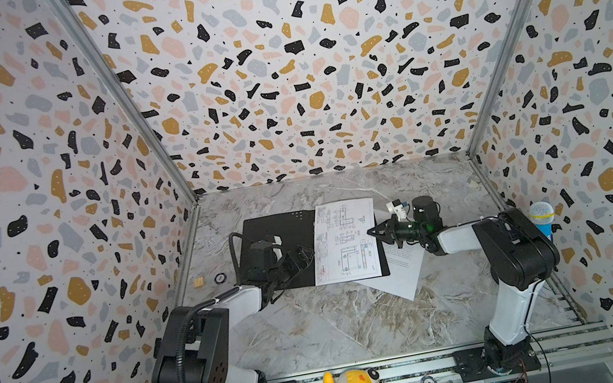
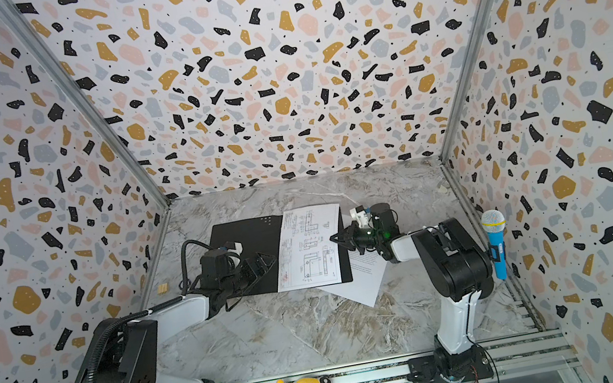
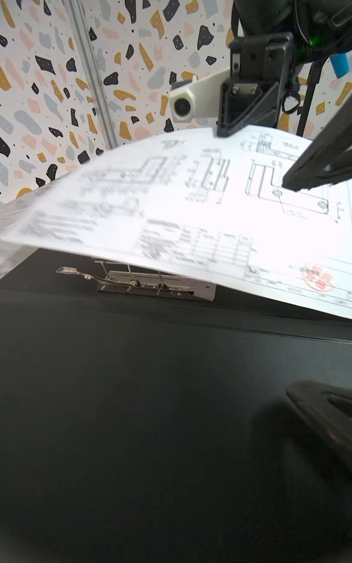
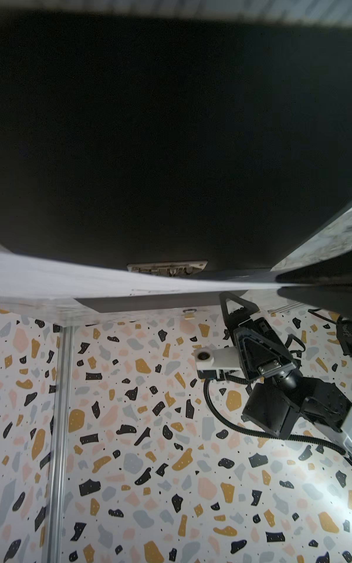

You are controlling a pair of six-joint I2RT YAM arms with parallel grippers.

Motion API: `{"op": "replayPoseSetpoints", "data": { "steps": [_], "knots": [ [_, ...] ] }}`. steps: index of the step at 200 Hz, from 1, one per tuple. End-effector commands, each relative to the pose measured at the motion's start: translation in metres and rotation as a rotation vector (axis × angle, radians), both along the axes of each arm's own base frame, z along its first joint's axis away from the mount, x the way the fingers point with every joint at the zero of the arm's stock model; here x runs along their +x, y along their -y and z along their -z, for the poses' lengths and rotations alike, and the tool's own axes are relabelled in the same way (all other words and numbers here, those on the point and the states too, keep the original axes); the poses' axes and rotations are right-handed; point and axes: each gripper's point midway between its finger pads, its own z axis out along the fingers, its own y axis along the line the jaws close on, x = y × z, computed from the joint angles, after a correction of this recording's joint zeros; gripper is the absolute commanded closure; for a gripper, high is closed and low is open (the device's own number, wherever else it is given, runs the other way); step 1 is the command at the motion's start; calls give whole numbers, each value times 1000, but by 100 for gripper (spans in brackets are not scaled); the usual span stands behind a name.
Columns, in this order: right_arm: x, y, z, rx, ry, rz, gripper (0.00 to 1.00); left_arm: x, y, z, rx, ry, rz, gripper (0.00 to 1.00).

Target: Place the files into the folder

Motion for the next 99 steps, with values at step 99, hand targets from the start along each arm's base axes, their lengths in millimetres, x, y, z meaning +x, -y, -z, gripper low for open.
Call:
{"op": "replayPoseSetpoints", "data": {
  "steps": [99],
  "knots": [
    [-6, 22, 3, -68, 120, -7, 100, -6, -3, 8, 3, 4, 3, 2]
  ]
}}
